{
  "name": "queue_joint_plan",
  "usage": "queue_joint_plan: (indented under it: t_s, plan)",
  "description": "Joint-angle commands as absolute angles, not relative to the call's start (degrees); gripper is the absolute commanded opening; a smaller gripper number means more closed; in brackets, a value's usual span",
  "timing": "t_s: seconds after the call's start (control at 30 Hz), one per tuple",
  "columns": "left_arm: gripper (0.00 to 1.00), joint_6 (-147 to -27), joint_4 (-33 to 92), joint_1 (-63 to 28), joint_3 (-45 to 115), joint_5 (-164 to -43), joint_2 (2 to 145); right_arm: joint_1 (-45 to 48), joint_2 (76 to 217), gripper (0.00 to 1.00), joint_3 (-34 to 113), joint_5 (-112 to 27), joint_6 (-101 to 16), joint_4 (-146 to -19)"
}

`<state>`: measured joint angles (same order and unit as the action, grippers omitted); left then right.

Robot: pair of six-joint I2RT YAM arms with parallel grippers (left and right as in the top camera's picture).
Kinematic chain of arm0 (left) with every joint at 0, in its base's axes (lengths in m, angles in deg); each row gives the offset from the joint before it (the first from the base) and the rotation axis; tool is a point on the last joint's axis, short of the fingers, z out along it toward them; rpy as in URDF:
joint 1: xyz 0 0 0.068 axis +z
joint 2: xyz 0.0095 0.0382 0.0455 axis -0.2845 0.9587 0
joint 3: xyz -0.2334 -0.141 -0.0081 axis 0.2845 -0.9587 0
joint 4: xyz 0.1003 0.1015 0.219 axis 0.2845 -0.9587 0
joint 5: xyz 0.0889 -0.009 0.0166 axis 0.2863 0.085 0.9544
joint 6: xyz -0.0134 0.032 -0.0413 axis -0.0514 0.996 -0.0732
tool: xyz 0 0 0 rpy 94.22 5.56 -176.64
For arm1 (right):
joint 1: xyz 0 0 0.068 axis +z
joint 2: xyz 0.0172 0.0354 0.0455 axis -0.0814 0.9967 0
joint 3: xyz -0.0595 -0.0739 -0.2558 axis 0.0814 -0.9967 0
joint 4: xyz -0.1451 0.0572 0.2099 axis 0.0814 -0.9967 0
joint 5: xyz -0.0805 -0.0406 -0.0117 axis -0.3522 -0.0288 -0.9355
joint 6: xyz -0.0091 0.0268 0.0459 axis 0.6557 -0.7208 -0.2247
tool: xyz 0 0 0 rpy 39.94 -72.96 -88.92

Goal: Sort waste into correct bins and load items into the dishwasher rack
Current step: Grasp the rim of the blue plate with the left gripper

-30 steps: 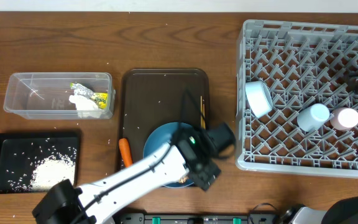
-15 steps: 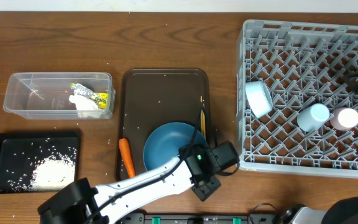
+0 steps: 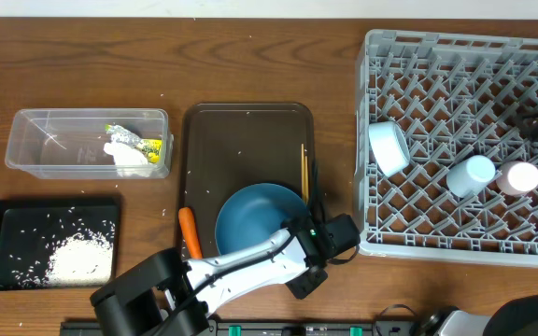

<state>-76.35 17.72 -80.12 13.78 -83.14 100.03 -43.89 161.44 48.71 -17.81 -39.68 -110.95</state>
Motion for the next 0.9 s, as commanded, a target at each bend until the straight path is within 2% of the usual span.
queue_joint_plan:
  t_s: [0.0, 0.17, 0.3, 0.33, 0.43, 0.47, 0.87]
  plan:
    - [0.42, -75.41, 17.48, -78.61, 13.6, -82.61, 100.07, -42.19, 161.25, 0.99, 48.8, -17.74, -38.46, -111.26]
    - [0.38, -75.06, 17.89, -76.03, 13.58, -76.84, 100.2, -42.19, 161.25, 0.99, 48.8, -17.74, -38.46, -111.35]
    - [0.36, -75.04, 19.03, -75.18, 13.58, -76.58, 100.37, -42.19, 161.25, 0.99, 48.8, -17.74, -38.46, -111.35]
    - [0.33, -74.88, 19.14, -75.14, 13.58, -76.58, 100.44, -42.19, 161.25, 0.99, 48.8, -17.74, -38.46, -111.35]
    - [0.14, -74.8, 19.27, -75.14, 13.58, -76.56, 100.81, -42.19, 161.25, 0.99, 48.8, -17.77, -38.46, -111.3]
    - [0.1, -74.8, 19.27, -75.14, 13.58, -76.56, 100.92, -42.19, 161.25, 0.99, 48.8, -17.77, -38.43, -111.3]
    - [0.1, -72.85, 20.78, -75.14, 13.54, -71.03, 103.09, -42.19, 161.25, 0.99, 48.8, -17.74, -38.46, -111.11]
